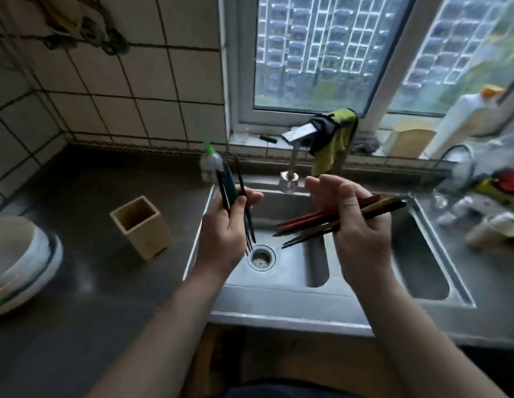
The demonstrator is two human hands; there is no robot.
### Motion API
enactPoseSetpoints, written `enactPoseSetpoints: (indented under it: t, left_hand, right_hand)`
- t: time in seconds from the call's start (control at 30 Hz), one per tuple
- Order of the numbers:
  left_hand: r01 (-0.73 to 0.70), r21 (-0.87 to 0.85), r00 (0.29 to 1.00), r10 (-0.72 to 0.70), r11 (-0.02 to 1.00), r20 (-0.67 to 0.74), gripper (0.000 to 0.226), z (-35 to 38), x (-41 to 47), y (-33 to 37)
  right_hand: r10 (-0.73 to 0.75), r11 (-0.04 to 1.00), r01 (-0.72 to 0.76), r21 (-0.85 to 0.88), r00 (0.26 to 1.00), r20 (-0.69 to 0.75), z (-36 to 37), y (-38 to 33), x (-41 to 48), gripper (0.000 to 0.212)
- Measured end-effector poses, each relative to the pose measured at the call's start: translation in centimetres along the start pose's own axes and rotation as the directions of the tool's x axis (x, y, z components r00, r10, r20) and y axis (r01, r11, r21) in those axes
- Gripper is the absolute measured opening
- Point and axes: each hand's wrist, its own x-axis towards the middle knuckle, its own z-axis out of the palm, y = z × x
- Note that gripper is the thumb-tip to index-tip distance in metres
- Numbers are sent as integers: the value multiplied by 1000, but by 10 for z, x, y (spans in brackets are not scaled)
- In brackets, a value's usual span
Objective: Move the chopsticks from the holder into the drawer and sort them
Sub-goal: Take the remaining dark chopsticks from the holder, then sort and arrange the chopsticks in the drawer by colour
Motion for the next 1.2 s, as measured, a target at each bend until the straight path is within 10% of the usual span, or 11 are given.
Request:
enactPoseSetpoints:
  t: [0.53,1.2]
  left_hand:
    - [69,-37,756,-28,997,653,20,253,-264,77]
    - [169,-122,-104,141,978,985,23,547,-542,158]
  right_hand:
    - [-50,931,-171,-323,816,-576,-299,-128,-257,29]
    - [-260,891,-384,-242,6,-966,-545,-231,-532,30]
